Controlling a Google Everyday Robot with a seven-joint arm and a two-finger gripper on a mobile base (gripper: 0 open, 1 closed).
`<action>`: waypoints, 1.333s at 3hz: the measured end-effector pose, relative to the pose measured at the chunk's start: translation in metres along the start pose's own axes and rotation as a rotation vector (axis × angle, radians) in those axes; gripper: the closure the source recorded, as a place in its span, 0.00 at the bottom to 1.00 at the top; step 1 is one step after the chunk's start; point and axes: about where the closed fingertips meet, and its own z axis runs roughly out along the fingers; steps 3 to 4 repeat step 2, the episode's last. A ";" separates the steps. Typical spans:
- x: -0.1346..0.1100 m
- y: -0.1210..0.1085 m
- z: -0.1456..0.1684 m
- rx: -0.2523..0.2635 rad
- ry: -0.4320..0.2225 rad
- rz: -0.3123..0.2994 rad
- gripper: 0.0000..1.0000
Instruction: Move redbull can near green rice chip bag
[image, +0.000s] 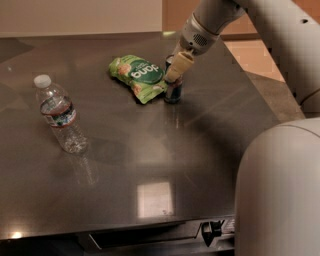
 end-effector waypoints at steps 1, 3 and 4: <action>-0.001 -0.001 0.003 0.000 -0.002 0.000 0.00; -0.001 -0.001 0.003 0.000 -0.002 0.000 0.00; -0.001 -0.001 0.003 0.000 -0.002 0.000 0.00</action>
Offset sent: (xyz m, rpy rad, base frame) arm 0.0018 0.0022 -0.0021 0.0020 -0.0006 0.0001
